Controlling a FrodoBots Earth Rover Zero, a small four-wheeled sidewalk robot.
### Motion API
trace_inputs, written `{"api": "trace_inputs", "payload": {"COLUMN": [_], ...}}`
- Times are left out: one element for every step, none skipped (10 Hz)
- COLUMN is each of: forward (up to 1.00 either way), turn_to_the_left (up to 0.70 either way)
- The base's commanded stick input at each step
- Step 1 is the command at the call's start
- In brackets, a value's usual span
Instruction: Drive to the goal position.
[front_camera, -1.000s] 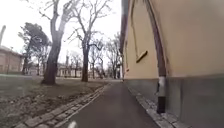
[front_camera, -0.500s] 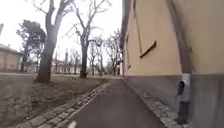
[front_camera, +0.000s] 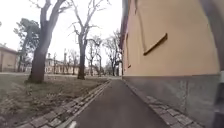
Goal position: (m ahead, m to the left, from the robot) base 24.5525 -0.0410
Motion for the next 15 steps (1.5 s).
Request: {"api": "trace_inputs", "payload": {"forward": [1.00, 1.00, 1.00, 1.00, 1.00, 1.00, 1.00, 1.00, 1.00, 1.00, 1.00, 1.00, 1.00, 1.00, 1.00], "turn_to_the_left": [0.01, 0.01, 0.01, 0.01, 0.01, 0.01, 0.20, 0.33, 0.09, 0.01, 0.01, 0.01, 0.01, 0.01, 0.01]}}
